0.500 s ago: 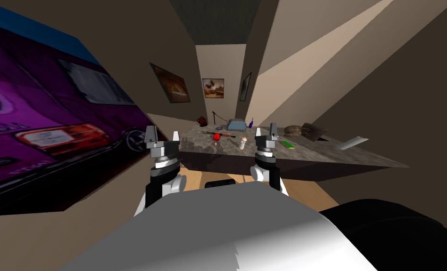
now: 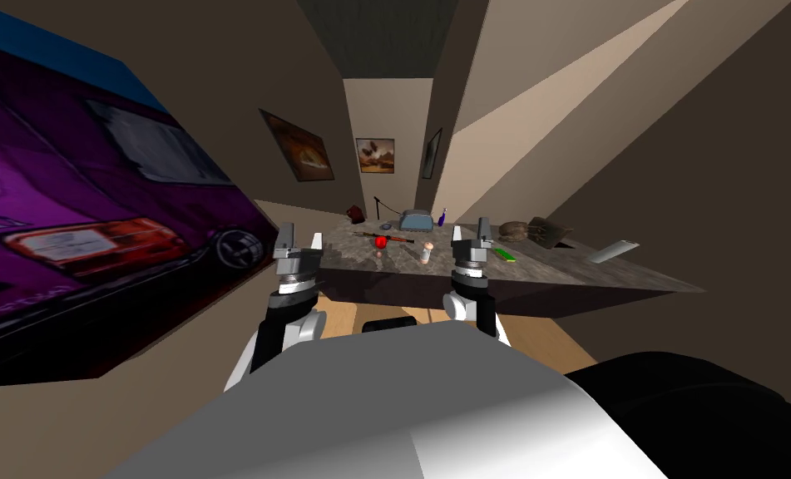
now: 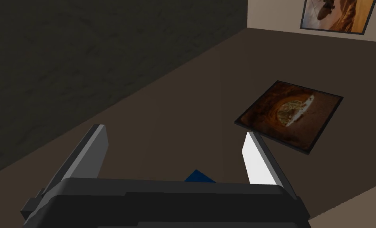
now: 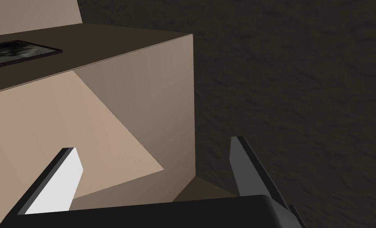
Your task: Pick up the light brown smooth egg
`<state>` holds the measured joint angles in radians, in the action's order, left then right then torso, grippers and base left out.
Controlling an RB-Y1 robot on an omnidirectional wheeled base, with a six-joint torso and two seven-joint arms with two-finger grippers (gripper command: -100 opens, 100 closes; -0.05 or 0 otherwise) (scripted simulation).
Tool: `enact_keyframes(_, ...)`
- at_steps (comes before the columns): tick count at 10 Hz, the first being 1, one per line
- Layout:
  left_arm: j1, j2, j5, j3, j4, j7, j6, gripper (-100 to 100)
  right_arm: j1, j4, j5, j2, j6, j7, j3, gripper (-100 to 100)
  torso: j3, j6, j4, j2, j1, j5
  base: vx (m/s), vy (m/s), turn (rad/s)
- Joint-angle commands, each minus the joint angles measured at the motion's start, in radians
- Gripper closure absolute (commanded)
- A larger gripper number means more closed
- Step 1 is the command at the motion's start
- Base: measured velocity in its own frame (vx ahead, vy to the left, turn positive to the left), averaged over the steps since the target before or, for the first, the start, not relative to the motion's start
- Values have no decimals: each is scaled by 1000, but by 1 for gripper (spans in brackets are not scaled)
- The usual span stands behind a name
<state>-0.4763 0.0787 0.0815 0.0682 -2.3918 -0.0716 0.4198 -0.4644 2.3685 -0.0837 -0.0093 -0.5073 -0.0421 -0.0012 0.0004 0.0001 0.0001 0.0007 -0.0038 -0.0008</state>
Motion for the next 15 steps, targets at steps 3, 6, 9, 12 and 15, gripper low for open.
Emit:
enact_keyframes(3, 20, 43, 2, -1, 3, 10, -72, -100, 0, 0, 0, 0, 0, 0, 0, 0, 1, 0, 0, 1, -1, 0, -22, -61, -34)
enact_keyframes(6, 46, 73, 7, -1, 5, 24, -163, -100, 0, 0, 0, 0, 0, 0, 0, 0, 0, 0, 0, 1, 0, 0, -18, -62, -45)
enact_keyframes(9, 68, 86, 10, -2, 10, 35, -241, -100, 0, 0, 0, 0, 0, 0, 0, 0, 0, 0, 0, 1, 0, 0, -19, -65, -35)
enact_keyframes(12, 91, 95, 12, -4, 19, 47, -321, -100, 0, 0, 0, 0, 0, 0, 0, 0, 0, 0, 0, 0, 0, 0, -14, -67, -41)
enact_keyframes(15, 104, 99, 13, -5, 25, 53, -389, -100, 0, 0, 0, 0, 0, 0, 0, 0, 0, 0, 0, -1, -1, 0, -1, -65, -24)
